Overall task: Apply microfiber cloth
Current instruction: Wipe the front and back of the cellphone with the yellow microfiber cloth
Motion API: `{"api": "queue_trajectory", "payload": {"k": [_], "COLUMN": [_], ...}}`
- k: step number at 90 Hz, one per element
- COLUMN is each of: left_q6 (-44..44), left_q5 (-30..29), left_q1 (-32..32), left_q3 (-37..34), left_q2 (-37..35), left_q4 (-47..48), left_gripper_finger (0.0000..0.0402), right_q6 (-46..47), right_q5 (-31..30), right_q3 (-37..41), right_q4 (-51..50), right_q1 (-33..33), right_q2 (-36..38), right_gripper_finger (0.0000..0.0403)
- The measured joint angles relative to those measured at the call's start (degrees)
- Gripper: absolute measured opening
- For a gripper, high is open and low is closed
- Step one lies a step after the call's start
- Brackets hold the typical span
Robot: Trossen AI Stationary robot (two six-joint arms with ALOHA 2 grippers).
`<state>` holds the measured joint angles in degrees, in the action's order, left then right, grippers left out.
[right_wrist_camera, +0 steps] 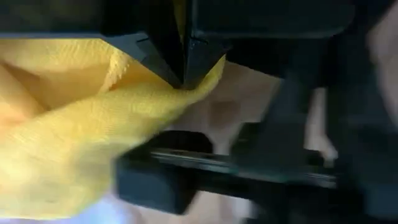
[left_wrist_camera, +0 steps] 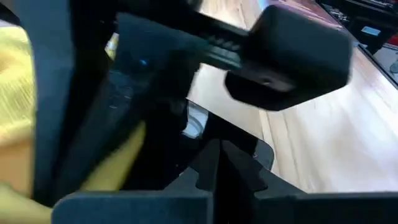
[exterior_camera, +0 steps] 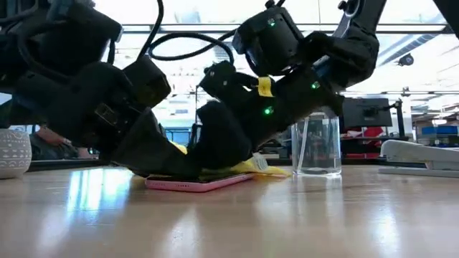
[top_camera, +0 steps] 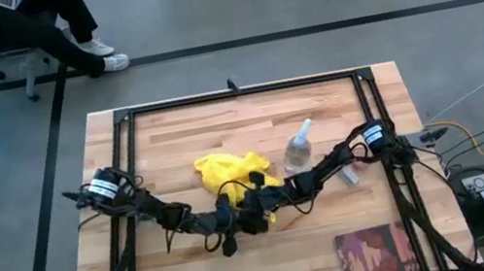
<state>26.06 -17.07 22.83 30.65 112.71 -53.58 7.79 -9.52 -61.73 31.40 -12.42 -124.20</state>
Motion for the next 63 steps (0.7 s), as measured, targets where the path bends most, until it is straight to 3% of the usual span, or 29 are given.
{"api": "queue_trajectory", "payload": {"k": [5, 12, 44, 63], "left_q6": [0.0, 0.0, 1.8, 2.0], "left_q5": [-0.2, -0.2, -0.8, -0.8], "left_q1": [-0.2, -0.1, -0.2, -0.2], "left_q3": [0.0, 0.0, 0.0, 0.0], "left_q2": [0.0, 0.0, 0.0, 0.0], "left_q4": [0.0, 0.0, 2.4, 3.0], "left_gripper_finger": [0.0, 0.0, 0.0, 0.0], "right_q6": [0.5, 2.6, 10.5, 17.3], "right_q5": [2.3, 1.1, -22.1, -26.2], "right_q3": [0.0, -0.1, 2.0, 8.5], "right_q4": [0.0, -0.5, -14.4, -20.2], "right_q1": [-0.5, -1.4, -6.0, -9.1], "right_q2": [0.0, 0.0, 5.0, 11.4], "right_gripper_finger": [0.0, 0.0, 0.0, 0.0]}}
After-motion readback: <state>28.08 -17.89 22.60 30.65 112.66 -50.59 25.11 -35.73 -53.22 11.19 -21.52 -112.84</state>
